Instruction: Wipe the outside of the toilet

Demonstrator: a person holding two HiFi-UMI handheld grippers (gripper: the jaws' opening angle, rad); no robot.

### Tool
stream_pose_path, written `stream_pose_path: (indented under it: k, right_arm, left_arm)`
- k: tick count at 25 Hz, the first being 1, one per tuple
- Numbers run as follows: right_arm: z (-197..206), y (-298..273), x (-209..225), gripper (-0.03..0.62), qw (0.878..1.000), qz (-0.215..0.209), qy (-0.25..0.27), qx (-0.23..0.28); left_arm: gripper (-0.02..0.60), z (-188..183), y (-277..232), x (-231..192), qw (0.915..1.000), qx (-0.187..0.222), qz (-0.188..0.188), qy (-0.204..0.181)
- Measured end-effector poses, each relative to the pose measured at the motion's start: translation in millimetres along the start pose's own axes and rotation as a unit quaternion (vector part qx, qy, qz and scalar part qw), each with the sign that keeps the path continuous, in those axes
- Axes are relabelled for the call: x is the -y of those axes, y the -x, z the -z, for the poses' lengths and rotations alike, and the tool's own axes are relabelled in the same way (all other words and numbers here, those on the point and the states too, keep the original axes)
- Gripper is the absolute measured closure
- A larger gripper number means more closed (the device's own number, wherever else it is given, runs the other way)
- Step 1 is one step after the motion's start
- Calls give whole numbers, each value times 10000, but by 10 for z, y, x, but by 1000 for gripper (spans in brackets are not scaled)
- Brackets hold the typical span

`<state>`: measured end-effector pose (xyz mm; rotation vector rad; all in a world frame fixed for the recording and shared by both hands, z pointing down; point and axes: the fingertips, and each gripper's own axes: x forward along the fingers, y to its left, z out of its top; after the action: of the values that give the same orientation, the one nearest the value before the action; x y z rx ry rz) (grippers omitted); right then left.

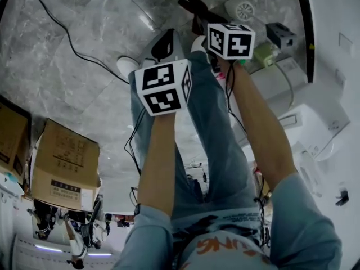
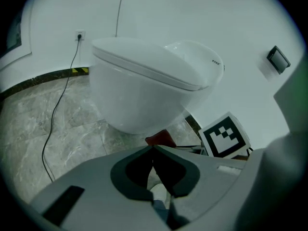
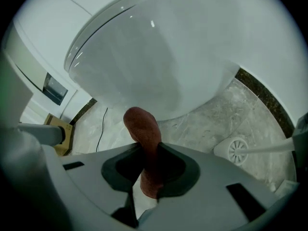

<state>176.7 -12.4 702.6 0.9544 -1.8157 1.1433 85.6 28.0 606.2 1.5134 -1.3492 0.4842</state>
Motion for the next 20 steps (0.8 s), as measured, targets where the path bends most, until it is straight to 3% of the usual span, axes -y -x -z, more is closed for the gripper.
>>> stream_pose_path:
  k: [4,20]
  right_arm:
    - [160,-163,-273,522,9997,-28,188,-133]
    - [39,-905,-1236,522,9982,-388,431,144]
  left_arm:
    - [588,151,72,-367,9988,93,-171,441]
    - [588,292,229,-1381,9954,303,-289,861]
